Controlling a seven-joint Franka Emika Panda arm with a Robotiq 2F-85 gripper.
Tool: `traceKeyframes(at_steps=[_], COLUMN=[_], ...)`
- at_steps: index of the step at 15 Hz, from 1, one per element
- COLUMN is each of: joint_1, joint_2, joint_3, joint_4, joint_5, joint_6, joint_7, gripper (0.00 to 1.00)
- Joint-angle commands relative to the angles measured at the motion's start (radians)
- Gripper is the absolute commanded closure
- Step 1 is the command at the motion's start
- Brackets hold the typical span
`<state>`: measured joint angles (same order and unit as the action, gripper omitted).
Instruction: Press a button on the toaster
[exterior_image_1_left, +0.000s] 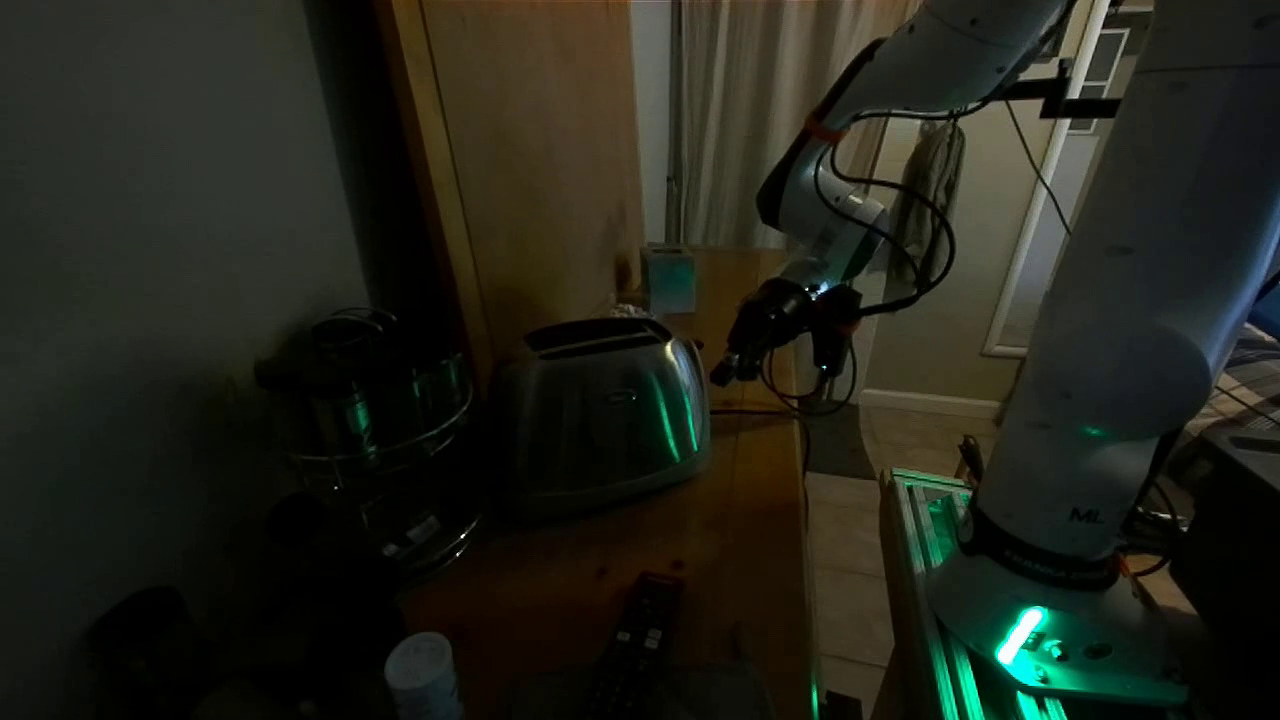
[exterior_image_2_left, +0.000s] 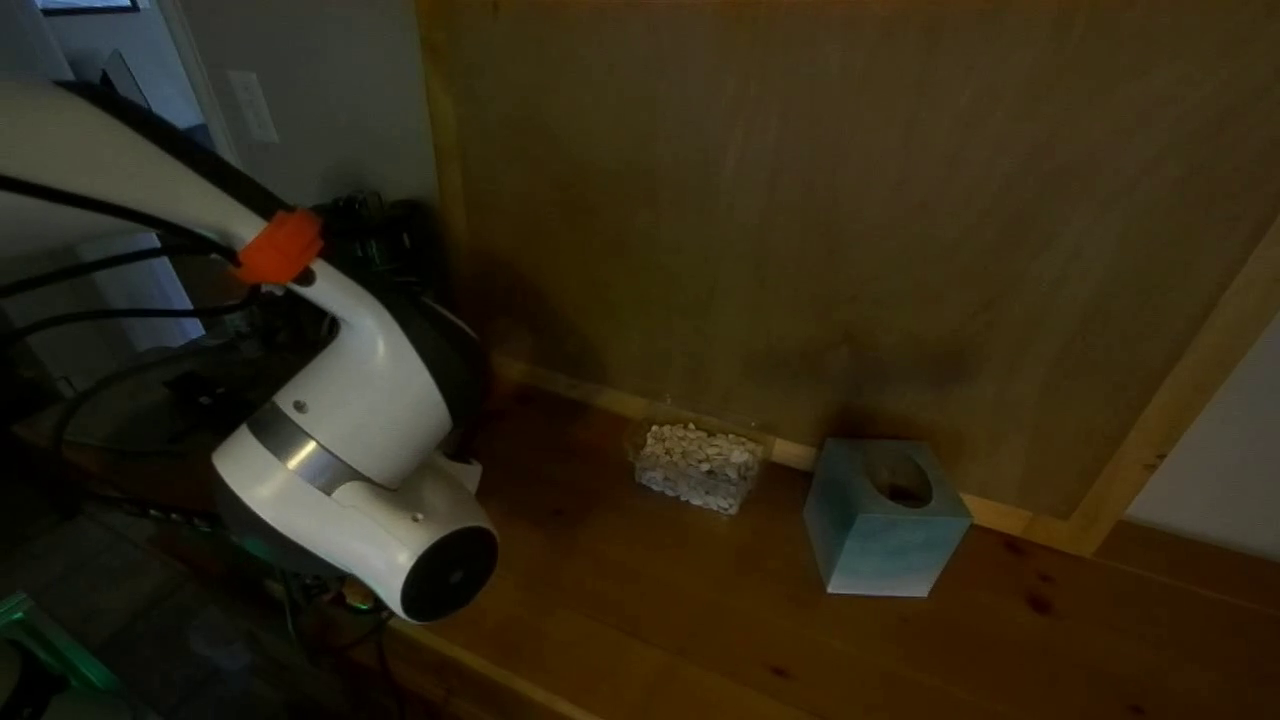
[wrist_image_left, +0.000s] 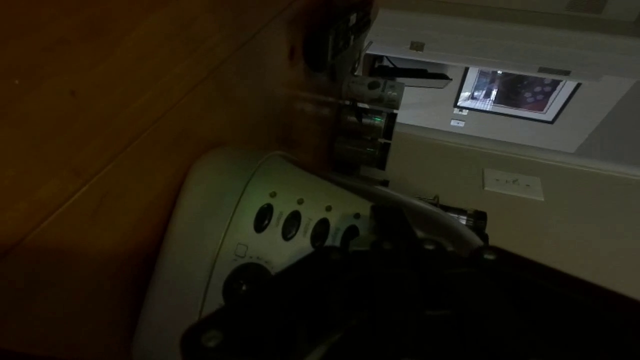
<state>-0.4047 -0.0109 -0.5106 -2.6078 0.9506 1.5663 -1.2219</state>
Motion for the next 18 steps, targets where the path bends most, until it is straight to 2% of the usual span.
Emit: traceKeyframes(at_steps=[1, 18], joint_1=[-0.016, -0.015], joint_2=[0.048, 0.089], joint_3=[0.024, 0.038], joint_4=[0.033, 0.062], joint_5=[0.03, 0.019], joint_6=[-0.009, -0.003], joint_7=[0.031, 0.084], gripper=[1.0, 1.0])
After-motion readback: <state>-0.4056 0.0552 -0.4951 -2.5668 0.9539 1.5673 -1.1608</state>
